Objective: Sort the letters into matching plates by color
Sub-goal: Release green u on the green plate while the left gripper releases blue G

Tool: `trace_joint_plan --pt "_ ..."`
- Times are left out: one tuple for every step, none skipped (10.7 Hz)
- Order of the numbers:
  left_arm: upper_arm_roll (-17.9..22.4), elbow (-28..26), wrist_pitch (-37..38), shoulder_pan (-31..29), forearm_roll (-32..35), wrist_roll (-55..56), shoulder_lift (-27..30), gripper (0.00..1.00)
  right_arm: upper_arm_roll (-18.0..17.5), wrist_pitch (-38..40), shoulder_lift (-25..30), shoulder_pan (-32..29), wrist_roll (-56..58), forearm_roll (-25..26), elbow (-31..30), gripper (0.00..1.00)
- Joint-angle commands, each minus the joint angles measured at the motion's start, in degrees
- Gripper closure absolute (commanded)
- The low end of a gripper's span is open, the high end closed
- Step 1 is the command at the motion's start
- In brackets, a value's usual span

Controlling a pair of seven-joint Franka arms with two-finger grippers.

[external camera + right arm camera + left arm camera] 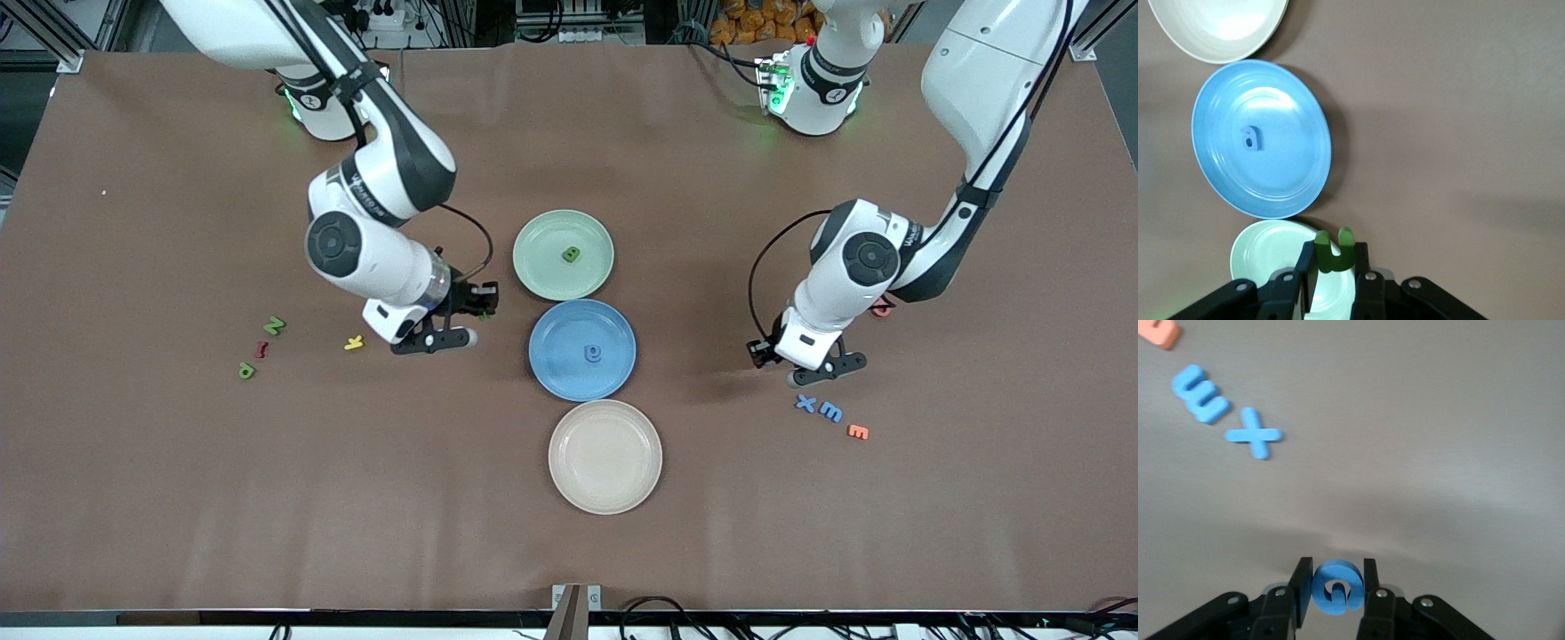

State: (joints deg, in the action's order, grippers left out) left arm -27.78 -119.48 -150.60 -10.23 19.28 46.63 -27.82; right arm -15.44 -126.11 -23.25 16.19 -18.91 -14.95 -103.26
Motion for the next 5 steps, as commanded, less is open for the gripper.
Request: trace_joint_plan --pt "-4.03 5.28 0.31 2.30 0.68 9.76 -1.78 1.00 -4.77 -2.37 1.02 -0.72 -7.26 3.52 -2.82 1.00" --pt "-4.03 7.57 0.31 5.36 0.68 13.97 -2.84 1.00 -6.52 -5.96 1.01 -0.72 -7.80 3.53 -4.91 1.00" --pt "-4.03 9.24 0.31 7.57 0.68 16.89 -3.73 1.00 -8.62 -9.56 1.01 -0.72 -9.46 3.61 -7.11 1.00" --pt "-4.03 10.65 0.22 9.68 0.68 18.92 -5.04 1.00 -9.86 -10.73 1.01 -0.29 -10.52 3.61 -8.35 1.00" --pt "-3.95 13.10 0.22 12.14 0.68 21.11 -6.88 1.00 -9.96 -10.74 1.01 0.85 -11.40 3.70 -9.23 1.00"
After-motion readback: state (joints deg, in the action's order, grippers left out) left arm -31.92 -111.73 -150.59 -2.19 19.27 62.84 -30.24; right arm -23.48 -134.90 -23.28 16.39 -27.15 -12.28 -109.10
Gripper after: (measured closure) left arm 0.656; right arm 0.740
